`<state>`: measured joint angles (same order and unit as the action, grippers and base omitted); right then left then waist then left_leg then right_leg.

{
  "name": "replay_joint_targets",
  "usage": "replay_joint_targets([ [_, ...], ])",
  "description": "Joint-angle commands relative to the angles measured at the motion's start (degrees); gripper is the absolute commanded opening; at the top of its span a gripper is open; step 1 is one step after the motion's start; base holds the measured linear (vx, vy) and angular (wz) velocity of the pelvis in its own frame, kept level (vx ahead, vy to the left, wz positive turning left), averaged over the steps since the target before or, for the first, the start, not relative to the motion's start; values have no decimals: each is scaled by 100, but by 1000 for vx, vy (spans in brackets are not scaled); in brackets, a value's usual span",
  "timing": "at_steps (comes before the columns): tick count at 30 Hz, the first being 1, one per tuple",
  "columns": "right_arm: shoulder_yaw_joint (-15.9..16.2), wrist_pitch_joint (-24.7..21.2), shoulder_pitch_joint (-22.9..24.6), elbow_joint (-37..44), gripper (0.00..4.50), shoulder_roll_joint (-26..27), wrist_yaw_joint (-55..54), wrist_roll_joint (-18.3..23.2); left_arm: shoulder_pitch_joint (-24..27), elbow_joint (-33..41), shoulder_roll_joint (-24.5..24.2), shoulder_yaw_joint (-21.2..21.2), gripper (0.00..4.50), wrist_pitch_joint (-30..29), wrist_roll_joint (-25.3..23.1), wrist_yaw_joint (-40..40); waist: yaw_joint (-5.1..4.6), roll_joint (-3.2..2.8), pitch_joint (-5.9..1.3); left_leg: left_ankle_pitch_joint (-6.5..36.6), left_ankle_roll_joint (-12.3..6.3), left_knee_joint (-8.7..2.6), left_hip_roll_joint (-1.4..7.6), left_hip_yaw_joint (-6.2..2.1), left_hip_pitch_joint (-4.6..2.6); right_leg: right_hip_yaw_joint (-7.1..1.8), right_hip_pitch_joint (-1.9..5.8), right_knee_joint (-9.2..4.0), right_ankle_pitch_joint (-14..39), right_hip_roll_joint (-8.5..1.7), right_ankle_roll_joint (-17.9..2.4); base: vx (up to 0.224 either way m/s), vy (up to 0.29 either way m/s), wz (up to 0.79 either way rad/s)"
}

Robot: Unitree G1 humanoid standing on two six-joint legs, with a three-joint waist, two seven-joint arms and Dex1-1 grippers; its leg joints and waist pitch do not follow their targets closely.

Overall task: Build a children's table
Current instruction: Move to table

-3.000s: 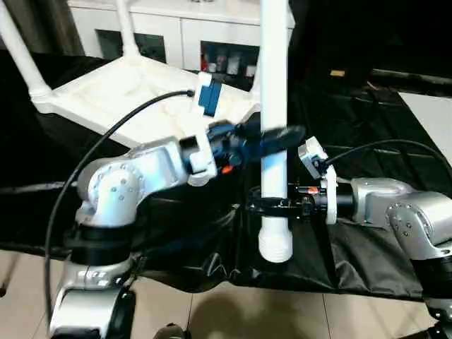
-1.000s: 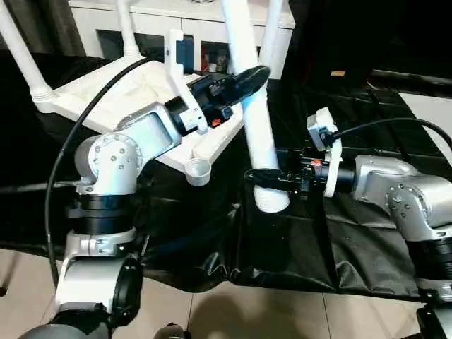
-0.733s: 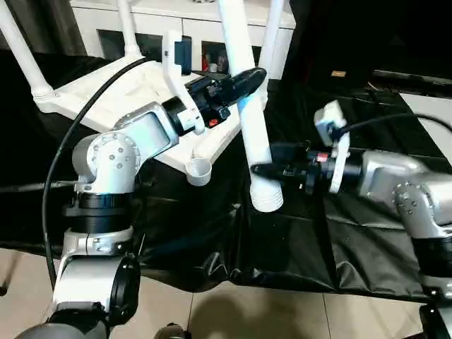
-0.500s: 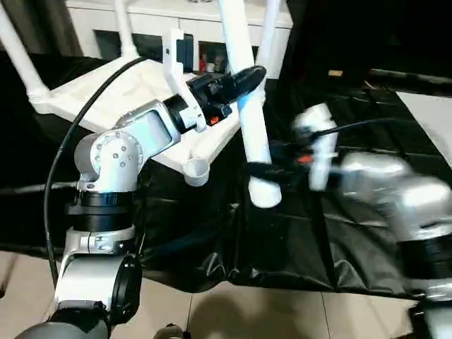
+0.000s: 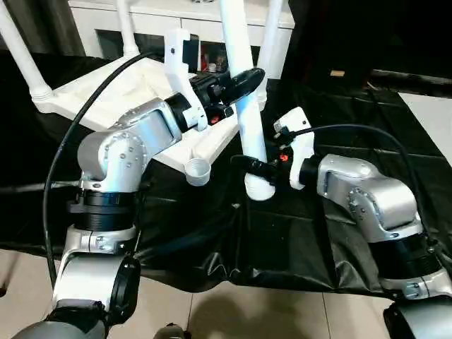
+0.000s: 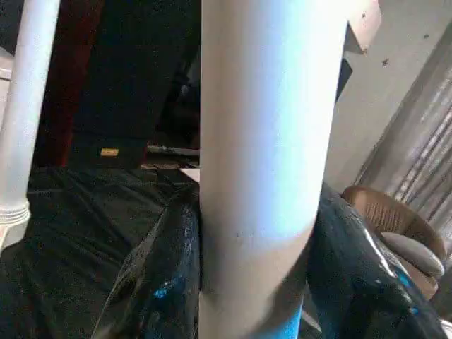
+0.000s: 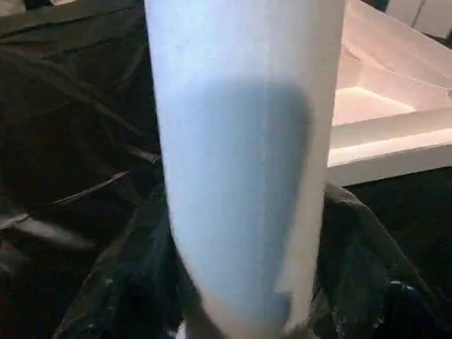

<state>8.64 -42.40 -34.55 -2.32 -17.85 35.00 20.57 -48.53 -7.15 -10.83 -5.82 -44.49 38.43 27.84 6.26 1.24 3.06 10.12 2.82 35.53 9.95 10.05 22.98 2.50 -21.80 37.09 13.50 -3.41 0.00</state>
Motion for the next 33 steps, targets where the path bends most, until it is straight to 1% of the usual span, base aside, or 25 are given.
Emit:
replay_joint_targets([
  [1,-116,-63,-97,-59,233,-27,-161,-68,-136,-3,-32,54,175,41,-48,27,-14,-54,-406,471,154,-427,301,-118,-184,-261,282,-357,-666,-458,-1291,0,0,0],
  [3,-118,-60,-94,-58,209,-22,-155,-61,-139,-6,-35,61,175,49,-57,26,-10,-58,-406,487,156,-429,303,-120,-186,-262,282,-357,-664,-457,-1290,0,0,0],
  [5,-130,-44,-93,-58,205,2,-130,-55,-142,-17,-53,104,175,121,-185,-21,-12,-57,-405,503,161,-431,305,-121,-184,-263,280,-359,-653,-459,-1288,0,0,0],
  [7,-142,-17,-95,-59,194,17,-75,-37,-150,-57,-32,74,175,88,-153,-11,-13,-59,-407,507,162,-432,308,-122,-188,-262,280,-355,-654,-460,-1280,0,0,0],
  [9,-158,-6,-86,-37,191,4,19,21,-130,-28,-68,75,245,13,-114,79,-12,-58,-404,508,166,-434,304,-121,-187,-260,279,-354,-676,-454,-1288,0,0,0],
  [10,-158,-6,-86,-37,191,4,19,21,-130,-28,-68,75,245,13,-114,79,-12,-58,-404,508,166,-434,304,-121,-187,-260,279,-354,-676,-454,-1288,0,0,0],
  [12,-240,31,-9,148,190,-87,492,362,-67,29,-129,81,245,-80,-11,275,-4,-55,-408,528,122,-428,302,-119,-186,-263,291,-355,-689,-462,-1289,0,0,0],
  [14,-269,49,40,248,188,-141,715,510,-48,33,-138,74,279,-74,22,346,6,-62,-403,532,82,-427,304,-119,-179,-263,292,-357,-706,-462,-1302,0,0,0],
  [15,-361,74,164,472,187,-261,1229,851,-11,50,-126,-25,288,-197,284,592,19,-62,-405,551,53,-422,307,-117,-181,-262,295,-353,-738,-464,-1331,0,0,0],
  [16,-361,74,164,472,187,-261,1229,851,-11,50,-126,-25,286,-197,284,592,19,-62,-405,551,53,-422,307,-117,-181,-262,295,-353,-738,-464,-1331,0,0,0],
  [17,-492,-53,258,633,187,-360,1643,1215,25,91,-163,-52,286,-328,497,866,29,-52,-415,483,-4,-412,304,-114,-174,-256,297,-336,-856,-463,-1392,0,0,0],
  [18,-555,-125,288,665,186,-401,1795,1356,57,152,-194,-34,304,-422,630,1057,39,-52,-407,502,-58,-409,309,-116,-173,-255,296,-342,-839,-472,-1441,0,0,0],
  [19,-573,-215,313,680,186,-472,1954,1459,85,216,-237,17,323,-456,670,1198,33,-43,-407,514,-104,-412,305,-117,-167,-249,302,-342,-787,-465,-1479,0,0,0],
  [20,-550,-262,347,702,186,-567,2130,1520,99,260,-264,56,323,-505,706,1288,33,-43,-407,514,-104,-412,305,-117,-167,-249,302,-342,-787,-465,-1479,0,0,0],
  [21,-504,-268,390,724,186,-660,2291,1542,102,287,-264,61,332,-631,815,1364,28,-45,-396,584,-111,-413,315,-112,-172,-249,291,-359,-600,-466,-1481,0,0,0],
  [24,-390,-282,456,723,186,-844,2593,1593,112,366,-249,97,329,-821,1020,1566,30,-50,-378,688,-52,-426,314,-112,-176,-252,280,-396,-242,-482,-1468,0,0,0],
  [25,-361,-304,464,707,186,-887,2663,1609,119,402,-241,113,329,-834,1076,1642,30,-48,-381,701,-44,-424,315,-113,-175,-252,280,-396,-198,-478,-1462,0,0,0],
  [28,-312,-318,479,685,186,-957,2812,1660,163,526,-300,213,329,-910,1172,1862,31,-42,-387,639,-45,-425,320,-118,-176,-251,280,-394,-206,-477,-1461,0,0,0],
  [29,-310,-329,478,686,186,-963,2843,1686,229,633,-389,322,290,-948,1174,2005,33,-56,-386,618,-50,-424,318,-118,-174,-251,268,-390,-223,-477,-1465,0,0,0],
  [31,-309,-338,474,687,186,-976,2876,1709,290,722,-463,402,293,-965,1155,2119,26,-56,-388,620,-46,-423,317,-116,-175,-248,268,-389,-217,-468,-1460,0,0,0],
  [33,-301,-334,478,696,186,-984,2894,1710,303,722,-435,350,287,-985,1153,2023,23,-56,-392,600,-49,-422,320,-116,-178,-251,264,-388,-246,-468,-1451,0,0,0],
])
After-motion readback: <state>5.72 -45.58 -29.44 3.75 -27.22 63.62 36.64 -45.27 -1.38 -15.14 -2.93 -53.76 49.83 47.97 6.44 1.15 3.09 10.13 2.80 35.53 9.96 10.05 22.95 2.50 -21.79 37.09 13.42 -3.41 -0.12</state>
